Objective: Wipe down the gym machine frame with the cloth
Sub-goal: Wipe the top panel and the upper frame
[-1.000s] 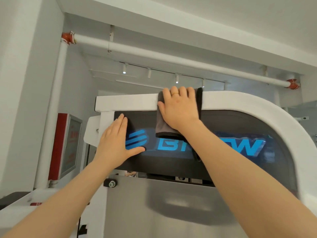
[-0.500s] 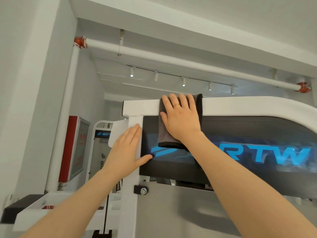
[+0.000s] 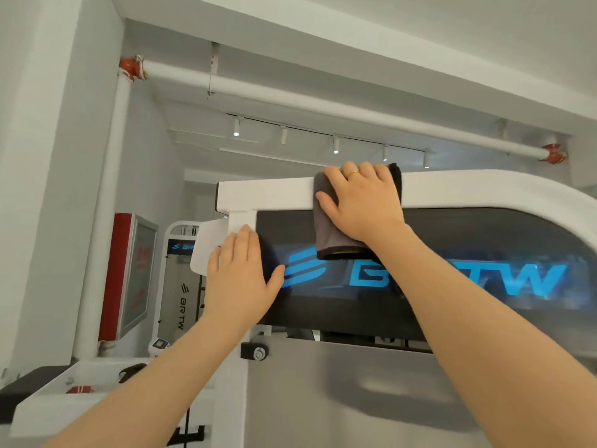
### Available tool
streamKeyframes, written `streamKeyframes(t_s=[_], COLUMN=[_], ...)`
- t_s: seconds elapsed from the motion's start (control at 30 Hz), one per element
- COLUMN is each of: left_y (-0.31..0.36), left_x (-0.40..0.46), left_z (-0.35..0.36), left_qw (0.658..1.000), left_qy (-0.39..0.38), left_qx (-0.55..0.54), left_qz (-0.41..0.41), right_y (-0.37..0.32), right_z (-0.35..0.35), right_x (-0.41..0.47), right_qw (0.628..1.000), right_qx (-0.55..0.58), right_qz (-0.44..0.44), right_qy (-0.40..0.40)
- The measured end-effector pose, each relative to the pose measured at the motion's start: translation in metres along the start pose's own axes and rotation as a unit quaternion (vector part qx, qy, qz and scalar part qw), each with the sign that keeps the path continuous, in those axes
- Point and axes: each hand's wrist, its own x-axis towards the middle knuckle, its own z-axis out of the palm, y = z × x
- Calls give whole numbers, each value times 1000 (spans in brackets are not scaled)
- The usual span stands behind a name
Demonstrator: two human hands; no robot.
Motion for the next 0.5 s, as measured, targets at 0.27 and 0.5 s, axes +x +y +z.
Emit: streamKeyframes(t_s=[0.27, 0.5], left_y=[87, 143], left_x=[16, 15], left_z=[-12, -2], left_qw=[991, 995], left_qy=[13, 7], left_qx=[-55, -40], left_qz=[119, 93], right_y=[72, 141], right_z=[-14, -24], right_x=[-27, -60], right_qw=[999, 985], right_qx=[5, 19], right_qz=[48, 162], right_qy=[14, 49])
